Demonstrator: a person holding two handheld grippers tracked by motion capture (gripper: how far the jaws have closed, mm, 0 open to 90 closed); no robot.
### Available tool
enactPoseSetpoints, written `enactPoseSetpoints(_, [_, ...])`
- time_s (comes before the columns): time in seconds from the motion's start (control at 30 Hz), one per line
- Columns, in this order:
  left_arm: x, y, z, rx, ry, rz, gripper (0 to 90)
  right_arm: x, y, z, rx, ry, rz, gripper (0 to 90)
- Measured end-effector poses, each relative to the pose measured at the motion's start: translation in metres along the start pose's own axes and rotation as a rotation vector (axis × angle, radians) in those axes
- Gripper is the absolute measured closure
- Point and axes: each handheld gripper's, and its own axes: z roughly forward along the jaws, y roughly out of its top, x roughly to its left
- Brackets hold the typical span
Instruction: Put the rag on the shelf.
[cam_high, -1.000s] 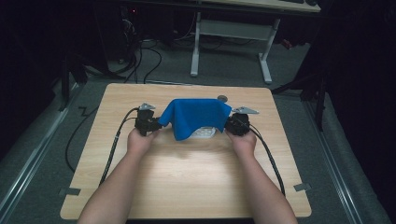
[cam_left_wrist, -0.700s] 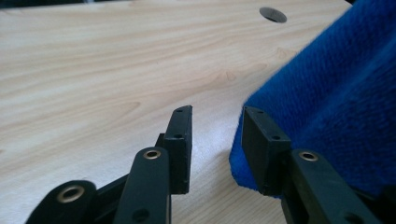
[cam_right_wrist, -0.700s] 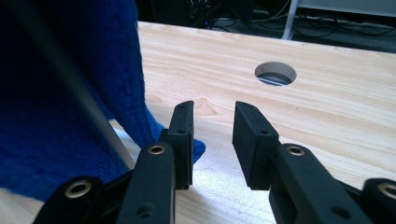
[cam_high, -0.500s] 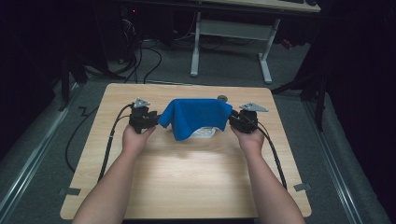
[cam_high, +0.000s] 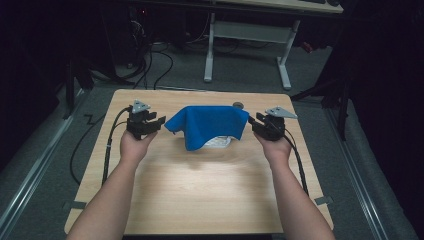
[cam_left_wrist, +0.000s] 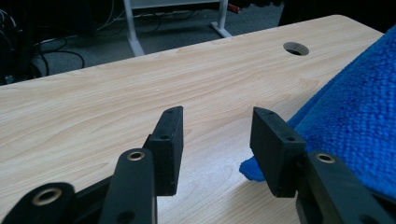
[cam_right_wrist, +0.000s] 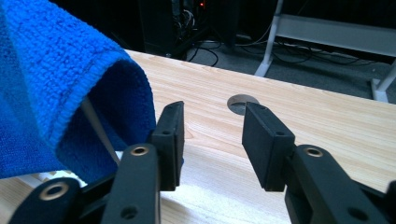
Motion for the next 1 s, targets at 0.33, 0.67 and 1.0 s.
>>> enactPoseSetpoints(0.33, [-0.005, -0.035, -0.018, 0.011, 0.002, -0.012, 53.2, 0.003, -0.018, -0.019, 0.0, -0.006, -0.008, 55.3])
enactPoseSetpoints(0.67, [-0.03, -0.086, -0.046, 0.007, -0.048, 0.001, 52.2, 0.013, -0.052, -0.055, 0.018, -0.019, -0.066, 48.0])
enactPoseSetpoints(1.0, [-0.052, -0.126, -0.085, 0.034, -0.057, 0.021, 51.4, 0.048, -0.097, -0.103, 0.023, 0.022, -0.09, 44.8])
